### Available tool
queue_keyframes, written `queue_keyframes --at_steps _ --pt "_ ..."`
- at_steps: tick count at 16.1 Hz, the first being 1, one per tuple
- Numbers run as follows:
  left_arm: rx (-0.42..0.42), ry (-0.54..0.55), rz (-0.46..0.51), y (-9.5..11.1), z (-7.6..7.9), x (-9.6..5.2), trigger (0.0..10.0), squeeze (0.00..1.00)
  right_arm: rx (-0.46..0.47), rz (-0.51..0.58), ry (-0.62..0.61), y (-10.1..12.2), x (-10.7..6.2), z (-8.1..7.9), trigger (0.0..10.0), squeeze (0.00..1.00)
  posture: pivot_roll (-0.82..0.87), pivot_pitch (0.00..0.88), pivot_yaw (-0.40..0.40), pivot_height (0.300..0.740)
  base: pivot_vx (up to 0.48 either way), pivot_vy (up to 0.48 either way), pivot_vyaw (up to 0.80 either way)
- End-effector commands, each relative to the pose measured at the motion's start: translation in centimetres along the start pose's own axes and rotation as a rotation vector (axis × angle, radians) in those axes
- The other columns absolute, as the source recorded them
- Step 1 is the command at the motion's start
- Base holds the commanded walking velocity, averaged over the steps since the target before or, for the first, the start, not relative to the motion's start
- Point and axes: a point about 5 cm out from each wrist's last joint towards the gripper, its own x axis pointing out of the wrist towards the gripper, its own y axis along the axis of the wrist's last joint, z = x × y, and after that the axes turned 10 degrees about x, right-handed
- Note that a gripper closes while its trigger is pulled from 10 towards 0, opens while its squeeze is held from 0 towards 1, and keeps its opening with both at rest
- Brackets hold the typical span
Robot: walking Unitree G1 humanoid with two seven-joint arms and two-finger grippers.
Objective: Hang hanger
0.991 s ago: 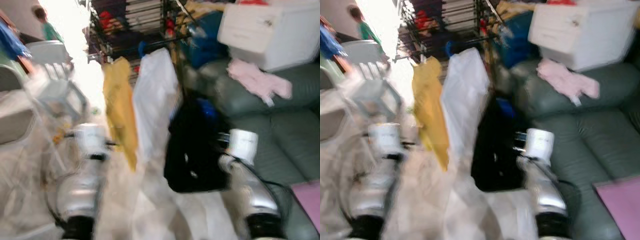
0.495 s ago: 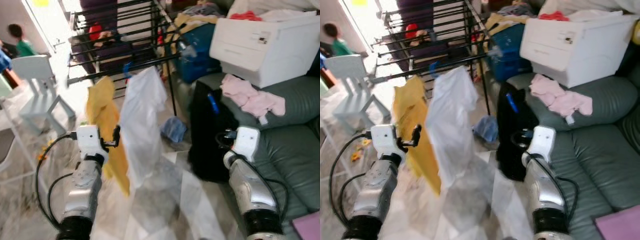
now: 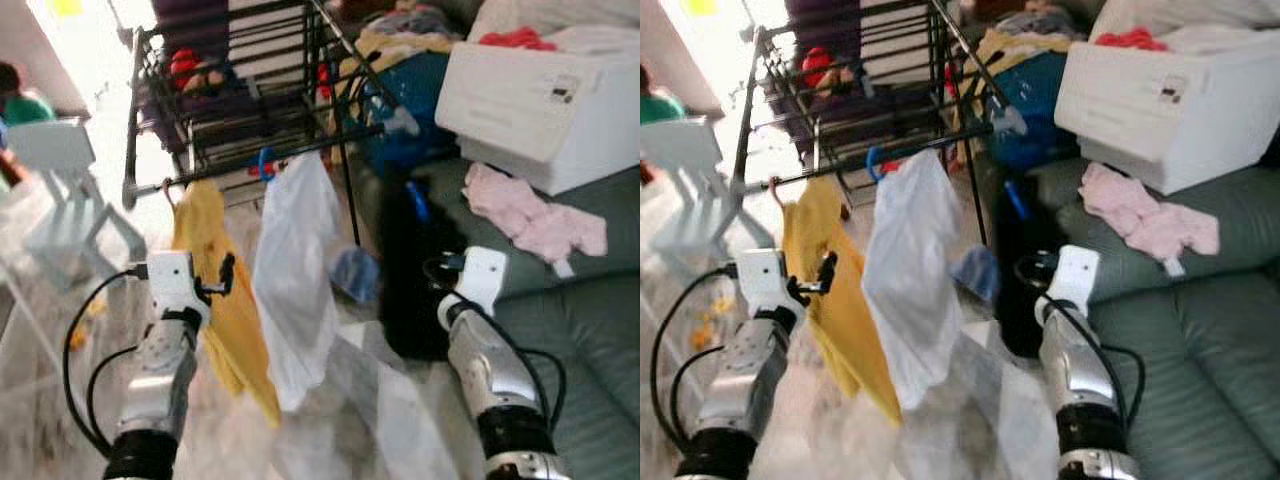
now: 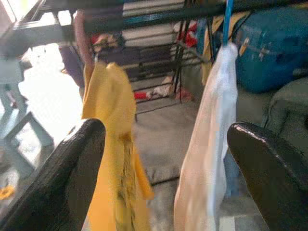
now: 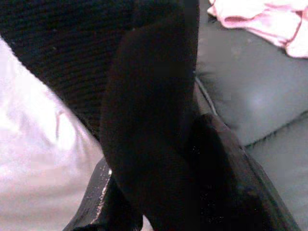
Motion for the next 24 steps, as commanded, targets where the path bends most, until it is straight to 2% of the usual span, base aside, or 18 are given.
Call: queue_keyframes --at_steps 1,7,13,18,21,24 --pt "0.011 -0.016 0.005 0.2 0.4 0.1 10.0 0.0 0.012 0.057 0.001 1.3 0.2 0.0 10.0 0.0 -0.15 0.0 0.124 0.74 0.322 0.356 0.0" --pt "0.028 -0.055 0.004 0.2 1.0 0.2 10.0 0.0 0.022 0.061 0.001 1.3 0.4 -0.3 10.0 0.0 -0.14 0.0 0.127 0.74 0.366 0.303 0.0" --pt "0.026 -0.074 0.001 0.2 1.2 0.1 10.0 0.0 0.048 0.064 0.002 1.5 0.6 -0.6 10.0 0.0 -0.14 0.0 0.128 0.74 0.426 0.0 0.0" --pt "0.011 -0.085 -0.007 0.0 1.6 0.0 10.0 0.0 0.058 0.07 0.0 1.6 0.7 -0.6 10.0 0.0 -0.14 0.0 0.128 0.74 0.0 0.0 0.0" --pt "0.009 -0.091 -0.012 0.0 1.7 0.0 10.0 0.0 0.126 0.012 -0.003 2.5 1.6 -0.5 10.0 0.0 -0.14 0.0 0.123 0.74 0.0 0.0 0.0" --pt "0.01 -0.095 -0.018 -0.1 1.8 0.1 10.0 0.0 0.132 -0.057 -0.026 2.9 2.6 0.0 10.0 0.0 -0.14 0.0 0.121 0.74 0.0 0.0 0.0"
